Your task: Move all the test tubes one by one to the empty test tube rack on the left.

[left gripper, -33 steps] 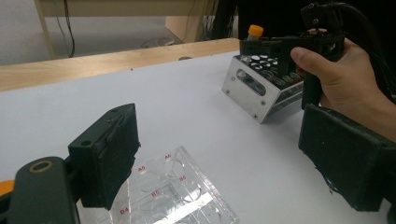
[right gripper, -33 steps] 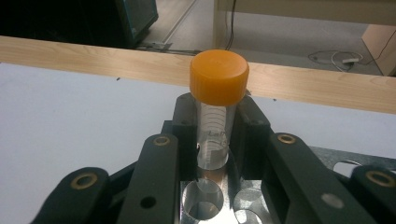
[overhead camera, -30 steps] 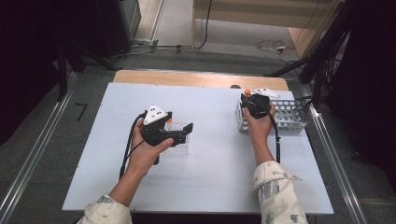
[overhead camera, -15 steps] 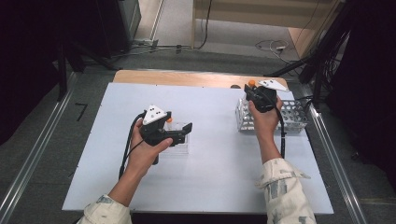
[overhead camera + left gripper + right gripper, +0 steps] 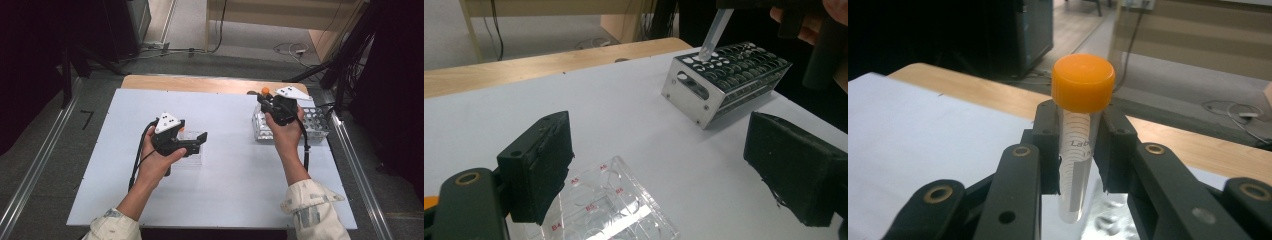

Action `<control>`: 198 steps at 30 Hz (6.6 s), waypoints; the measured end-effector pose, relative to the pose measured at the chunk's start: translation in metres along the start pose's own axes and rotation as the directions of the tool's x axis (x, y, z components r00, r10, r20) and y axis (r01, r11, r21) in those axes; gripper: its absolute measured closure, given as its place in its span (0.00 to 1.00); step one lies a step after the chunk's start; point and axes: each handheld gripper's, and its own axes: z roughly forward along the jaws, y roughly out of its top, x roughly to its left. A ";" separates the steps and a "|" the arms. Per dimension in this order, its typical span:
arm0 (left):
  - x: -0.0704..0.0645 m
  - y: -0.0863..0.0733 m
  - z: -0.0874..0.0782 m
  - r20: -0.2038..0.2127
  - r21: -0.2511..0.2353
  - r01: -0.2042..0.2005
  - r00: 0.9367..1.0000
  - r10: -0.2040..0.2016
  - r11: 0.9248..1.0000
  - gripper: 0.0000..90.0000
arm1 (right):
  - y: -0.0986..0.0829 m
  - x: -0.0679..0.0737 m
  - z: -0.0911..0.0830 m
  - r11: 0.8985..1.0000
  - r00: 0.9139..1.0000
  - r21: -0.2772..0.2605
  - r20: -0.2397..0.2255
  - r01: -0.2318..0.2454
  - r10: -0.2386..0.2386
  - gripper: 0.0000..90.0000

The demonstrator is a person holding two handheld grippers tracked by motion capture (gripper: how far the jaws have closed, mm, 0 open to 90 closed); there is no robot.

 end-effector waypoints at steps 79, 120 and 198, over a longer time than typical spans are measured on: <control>-0.034 0.012 0.050 0.041 0.024 -0.147 0.988 0.146 0.989 0.79 | -0.061 0.099 -0.006 0.993 0.949 0.082 -0.312 0.081 -0.051 0.26; 0.020 0.034 -0.003 -0.128 -0.023 -0.098 0.987 0.094 0.995 0.79 | -0.082 0.065 -0.031 0.996 0.963 0.082 -0.269 0.033 -0.010 0.18; 0.037 -0.024 -0.042 -0.114 -0.032 0.002 0.993 -0.005 0.999 0.17 | -0.094 0.017 -0.065 0.995 0.983 0.076 -0.169 -0.058 0.070 0.18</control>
